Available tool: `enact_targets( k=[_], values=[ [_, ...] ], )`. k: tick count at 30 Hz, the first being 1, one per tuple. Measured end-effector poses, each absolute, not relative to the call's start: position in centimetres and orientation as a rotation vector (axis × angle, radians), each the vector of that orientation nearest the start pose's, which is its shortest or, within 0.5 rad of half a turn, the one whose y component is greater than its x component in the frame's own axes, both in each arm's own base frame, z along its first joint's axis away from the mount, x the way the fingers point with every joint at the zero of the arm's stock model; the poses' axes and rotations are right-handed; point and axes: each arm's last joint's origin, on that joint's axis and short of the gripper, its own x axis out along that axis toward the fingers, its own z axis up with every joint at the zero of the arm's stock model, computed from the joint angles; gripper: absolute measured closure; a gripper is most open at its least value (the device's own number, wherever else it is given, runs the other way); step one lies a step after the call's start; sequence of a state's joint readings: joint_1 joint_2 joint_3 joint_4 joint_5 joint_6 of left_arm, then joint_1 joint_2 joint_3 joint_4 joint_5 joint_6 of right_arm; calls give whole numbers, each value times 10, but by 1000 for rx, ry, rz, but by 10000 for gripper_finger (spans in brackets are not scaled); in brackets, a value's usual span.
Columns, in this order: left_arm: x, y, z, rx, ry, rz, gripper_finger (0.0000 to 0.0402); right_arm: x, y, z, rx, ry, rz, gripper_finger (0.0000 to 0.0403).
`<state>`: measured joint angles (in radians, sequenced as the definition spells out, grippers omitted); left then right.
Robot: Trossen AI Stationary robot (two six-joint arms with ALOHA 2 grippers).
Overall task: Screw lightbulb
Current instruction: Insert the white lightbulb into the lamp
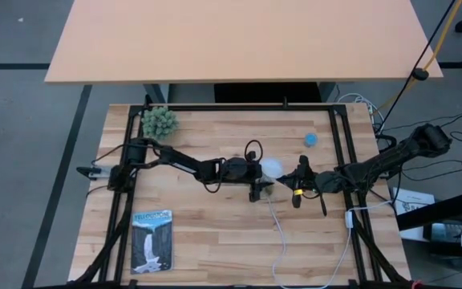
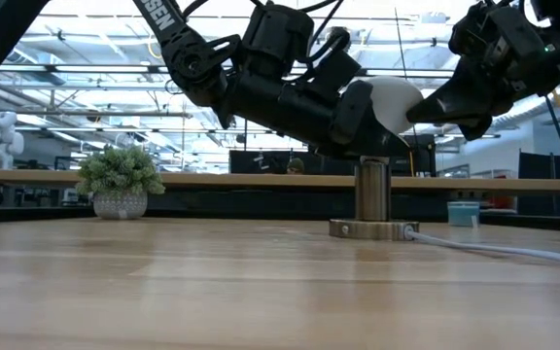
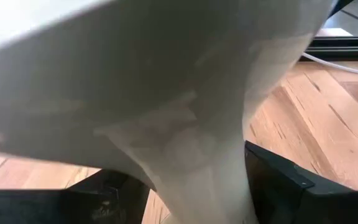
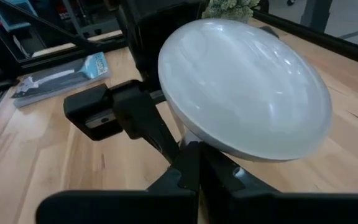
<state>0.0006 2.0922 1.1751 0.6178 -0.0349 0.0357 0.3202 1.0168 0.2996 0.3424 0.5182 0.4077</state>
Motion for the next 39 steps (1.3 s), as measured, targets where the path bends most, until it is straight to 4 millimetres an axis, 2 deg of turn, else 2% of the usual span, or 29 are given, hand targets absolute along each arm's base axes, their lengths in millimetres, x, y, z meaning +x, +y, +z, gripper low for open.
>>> enact_targets(
  k=[8, 18, 21, 30, 39],
  values=[
    [441, 0, 146, 67, 298, 24, 170, 183, 43, 169, 249, 387, -304, 403],
    [441, -6, 146, 127, 296, 2, 170, 184, 27, 166, 178, 417, -383, 403],
    [441, -6, 146, 154, 296, 2, 170, 186, 25, 170, 158, 409, -385, 403],
    [441, -5, 146, 174, 296, 6, 170, 199, 28, 198, 49, 376, -351, 403],
    [441, -5, 147, 179, 289, 9, 170, 196, 28, 191, 139, 459, -350, 403]
  ],
)
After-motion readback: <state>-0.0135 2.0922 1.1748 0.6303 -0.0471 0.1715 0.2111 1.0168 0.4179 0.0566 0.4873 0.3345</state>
